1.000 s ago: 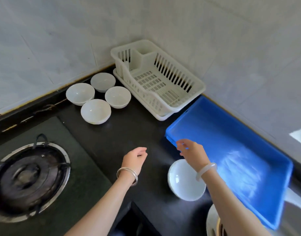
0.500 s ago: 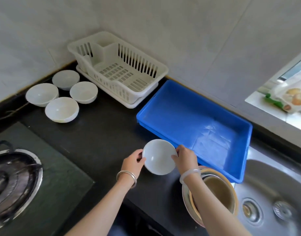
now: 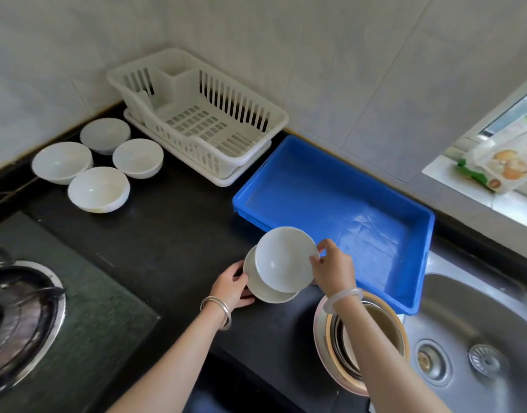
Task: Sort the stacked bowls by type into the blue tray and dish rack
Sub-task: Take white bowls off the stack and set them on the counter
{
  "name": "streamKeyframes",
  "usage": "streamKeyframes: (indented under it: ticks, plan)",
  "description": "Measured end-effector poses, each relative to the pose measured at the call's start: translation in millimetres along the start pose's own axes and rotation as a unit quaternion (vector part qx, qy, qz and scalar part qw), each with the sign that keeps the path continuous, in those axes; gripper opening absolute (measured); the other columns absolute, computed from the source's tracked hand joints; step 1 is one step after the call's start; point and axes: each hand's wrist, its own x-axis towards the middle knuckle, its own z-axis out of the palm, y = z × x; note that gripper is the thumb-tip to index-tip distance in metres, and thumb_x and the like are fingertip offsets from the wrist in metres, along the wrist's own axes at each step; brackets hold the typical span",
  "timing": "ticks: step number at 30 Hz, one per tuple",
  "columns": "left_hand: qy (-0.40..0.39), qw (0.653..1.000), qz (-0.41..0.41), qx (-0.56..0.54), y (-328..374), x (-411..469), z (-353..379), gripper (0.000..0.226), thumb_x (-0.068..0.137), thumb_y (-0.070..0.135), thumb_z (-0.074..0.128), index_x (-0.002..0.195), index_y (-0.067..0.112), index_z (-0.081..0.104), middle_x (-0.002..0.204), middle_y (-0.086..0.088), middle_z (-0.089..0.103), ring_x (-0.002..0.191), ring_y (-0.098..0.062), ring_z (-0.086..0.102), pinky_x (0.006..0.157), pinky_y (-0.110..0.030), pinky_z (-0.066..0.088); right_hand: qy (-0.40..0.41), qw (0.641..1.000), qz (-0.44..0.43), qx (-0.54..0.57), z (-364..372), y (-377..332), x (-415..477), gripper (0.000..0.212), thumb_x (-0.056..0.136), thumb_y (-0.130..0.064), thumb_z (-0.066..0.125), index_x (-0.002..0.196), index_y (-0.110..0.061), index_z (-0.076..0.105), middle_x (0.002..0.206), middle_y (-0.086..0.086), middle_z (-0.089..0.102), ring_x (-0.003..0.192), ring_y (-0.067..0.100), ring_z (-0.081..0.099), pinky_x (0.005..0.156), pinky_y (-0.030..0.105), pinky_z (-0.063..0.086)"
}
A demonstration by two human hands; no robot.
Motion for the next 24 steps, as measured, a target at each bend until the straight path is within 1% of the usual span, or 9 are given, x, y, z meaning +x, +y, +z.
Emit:
streamKeyframes:
  ticks: [1,3,6,9,14,16,18,21,24]
  plan:
    - [-0.001,1.0,-0.001,-0.006,0.6,0.7,0.7,0.041,0.092,0.016,0.049,0.132,0.026,0.045,0.103,0.0,0.059,0.091,-0.021,0.063,0.06,-0.029,0.056,0.0,1.0,0.005,0.03,-4.4,-0.4,0.3,0.008,0.089,-0.012,0.05,0.096,-0.014,0.053,0.082,0.016,0.067,0.072,0.034,0.064,0.068,0.039,0.055]
    - [0.004,1.0,0.003,-0.012,1.3,2.0,1.6,0.04,0.092,0.015,0.049,0.131,0.024,0.047,0.1,0.001,0.061,0.088,-0.022,0.064,0.057,-0.029,0.056,-0.002,0.998,0.005,0.062,-11.4,-2.9,1.2,0.011,0.088,-0.01,0.051,0.096,-0.015,0.056,0.074,0.011,0.066,0.065,0.029,0.067,0.07,0.044,0.058]
    - [0.019,0.999,0.009,-0.024,3.5,1.6,-3.7,0.037,0.091,0.012,0.049,0.127,0.022,0.05,0.099,-0.001,0.061,0.088,-0.024,0.064,0.056,-0.03,0.056,-0.003,0.996,-0.011,0.085,-15.3,-11.4,2.8,0.012,0.088,-0.011,0.051,0.096,-0.019,0.056,0.066,0.003,0.064,0.054,0.02,0.066,0.066,0.039,0.059]
    - [0.052,0.998,0.015,-0.043,10.8,0.7,-22.8,0.037,0.091,0.009,0.049,0.125,0.023,0.051,0.099,-0.002,0.06,0.089,-0.025,0.063,0.055,-0.029,0.055,0.0,0.993,-0.023,0.112,-13.4,-26.1,6.8,0.013,0.088,-0.012,0.052,0.097,-0.021,0.055,0.068,0.0,0.066,0.05,0.014,0.066,0.058,0.032,0.058]
    - [0.117,0.986,0.037,-0.116,31.4,-2.4,-74.2,0.036,0.091,0.005,0.048,0.124,0.019,0.05,0.112,-0.009,0.054,0.094,-0.032,0.063,0.058,-0.033,0.055,-0.016,0.991,-0.034,0.13,5.6,-63.3,21.9,0.012,0.085,-0.012,0.053,0.094,-0.02,0.057,0.068,-0.003,0.065,0.045,0.012,0.065,0.061,0.036,0.06]
    - [0.146,0.978,0.044,-0.14,38.2,-3.2,-95.9,0.038,0.091,0.004,0.047,0.127,0.017,0.048,0.115,-0.01,0.053,0.095,-0.034,0.063,0.063,-0.037,0.055,-0.03,0.988,-0.032,0.145,19.1,-80.9,29.3,0.012,0.085,-0.011,0.054,0.094,-0.019,0.057,0.069,-0.005,0.062,0.046,0.012,0.065,0.061,0.037,0.06]
    - [0.172,0.97,0.047,-0.166,43.5,-3.8,-117.2,0.039,0.091,0.003,0.046,0.128,0.016,0.047,0.116,-0.012,0.054,0.094,-0.035,0.062,0.066,-0.04,0.054,-0.049,0.986,-0.029,0.158,35.2,-99.2,36.5,0.012,0.086,-0.011,0.055,0.094,-0.019,0.057,0.071,-0.006,0.059,0.048,0.011,0.065,0.054,0.032,0.06]
    - [0.206,0.954,0.046,-0.212,49.3,-3.5,-144.6,0.039,0.091,-0.001,0.044,0.127,0.014,0.047,0.113,-0.015,0.054,0.088,-0.034,0.062,0.063,-0.04,0.053,-0.084,0.979,-0.025,0.182,60.7,-125.4,46.8,0.013,0.085,-0.009,0.056,0.095,-0.017,0.057,0.078,-0.004,0.058,0.056,0.012,0.065,0.041,0.02,0.052]
    - [0.239,0.94,0.048,-0.237,55.2,-1.2,-165.7,0.036,0.091,-0.001,0.043,0.124,0.013,0.049,0.114,-0.016,0.053,0.09,-0.035,0.061,0.059,-0.037,0.053,-0.115,0.972,-0.018,0.204,84.7,-151.2,59.6,0.015,0.084,-0.005,0.057,0.096,-0.014,0.056,0.092,0.004,0.056,0.067,0.017,0.063,0.039,0.019,0.051]
